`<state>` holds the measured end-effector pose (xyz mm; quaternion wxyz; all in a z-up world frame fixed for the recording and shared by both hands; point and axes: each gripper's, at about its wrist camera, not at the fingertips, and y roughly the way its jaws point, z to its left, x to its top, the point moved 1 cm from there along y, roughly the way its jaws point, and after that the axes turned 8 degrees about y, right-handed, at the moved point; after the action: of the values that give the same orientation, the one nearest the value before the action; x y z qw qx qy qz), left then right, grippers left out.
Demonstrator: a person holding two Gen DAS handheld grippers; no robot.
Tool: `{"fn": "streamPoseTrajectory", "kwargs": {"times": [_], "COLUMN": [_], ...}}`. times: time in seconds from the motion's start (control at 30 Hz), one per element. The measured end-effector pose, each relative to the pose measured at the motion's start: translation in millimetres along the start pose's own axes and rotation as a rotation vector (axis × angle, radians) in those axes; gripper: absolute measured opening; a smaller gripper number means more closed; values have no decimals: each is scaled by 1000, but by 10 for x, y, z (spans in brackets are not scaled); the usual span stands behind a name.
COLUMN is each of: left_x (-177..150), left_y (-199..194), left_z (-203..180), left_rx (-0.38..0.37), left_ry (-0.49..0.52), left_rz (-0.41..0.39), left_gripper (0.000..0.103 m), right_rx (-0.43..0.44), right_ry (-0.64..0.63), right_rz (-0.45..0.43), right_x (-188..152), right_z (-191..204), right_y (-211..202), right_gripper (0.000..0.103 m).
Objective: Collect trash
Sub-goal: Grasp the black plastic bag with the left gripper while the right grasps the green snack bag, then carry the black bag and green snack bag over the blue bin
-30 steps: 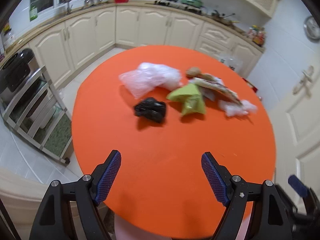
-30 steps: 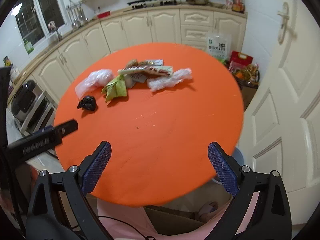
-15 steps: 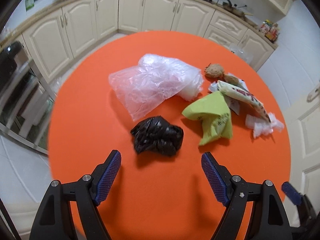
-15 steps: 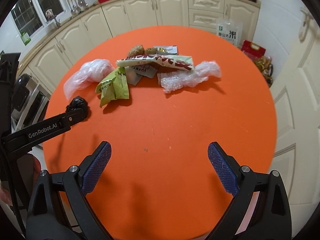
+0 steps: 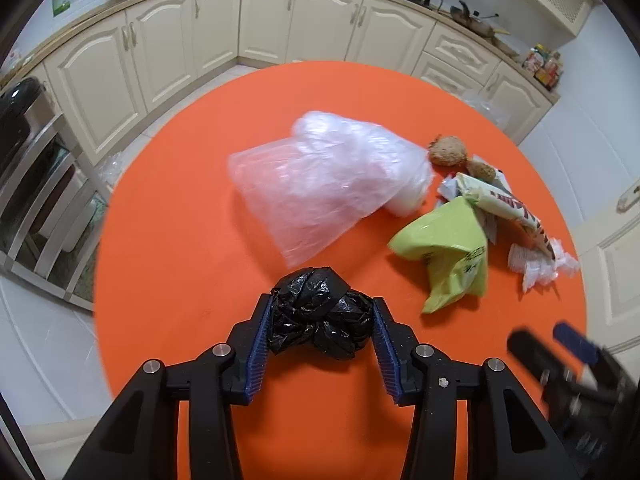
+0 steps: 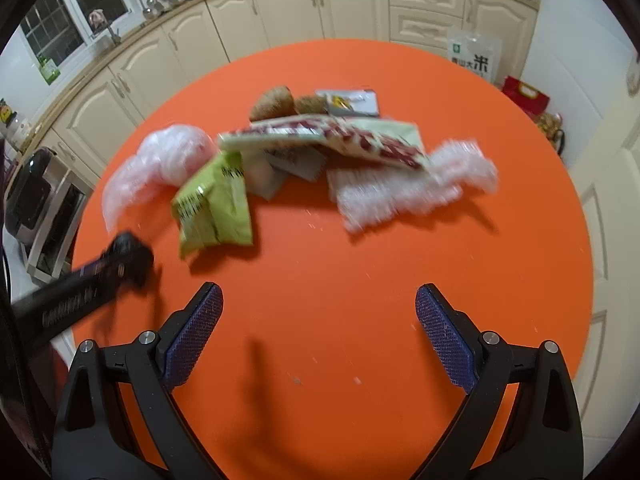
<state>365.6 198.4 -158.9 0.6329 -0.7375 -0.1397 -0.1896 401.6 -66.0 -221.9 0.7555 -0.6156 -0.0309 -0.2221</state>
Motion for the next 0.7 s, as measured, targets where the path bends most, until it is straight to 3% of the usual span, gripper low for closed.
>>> {"fn": "streamPoseTrajectory", "kwargs": {"times": [0.23,0.37,0.43,0.5,0.6,0.7], "left_x": [-220,-266,-299,-325,-362,-374], "left_y": [-210,-254,-281,-314,-315,-323], "left_z": [251,358,411,454,447,410], "left_rx": [-18,-48,-71,-85,-82,-56], "left_ry": [-42,-64,-83,-83,-80,-75], "left_rz": [-5,-17,-21,-25,-30,-19], "left_gripper": [43,44,45,44,44,43], "right_rx": [63,29,14,4,-21,-2], "right_ry": [-64,-105,-105,-101,-119,-99], "right_rz": [1,-7,13,61,19,25], "right_x": [142,236,283,291,251,202], "right_z": [464,667,724,737,724,652], "right_y": [167,315,433,536,438,317], "right_gripper": [96,85,75,43,35,35]}}
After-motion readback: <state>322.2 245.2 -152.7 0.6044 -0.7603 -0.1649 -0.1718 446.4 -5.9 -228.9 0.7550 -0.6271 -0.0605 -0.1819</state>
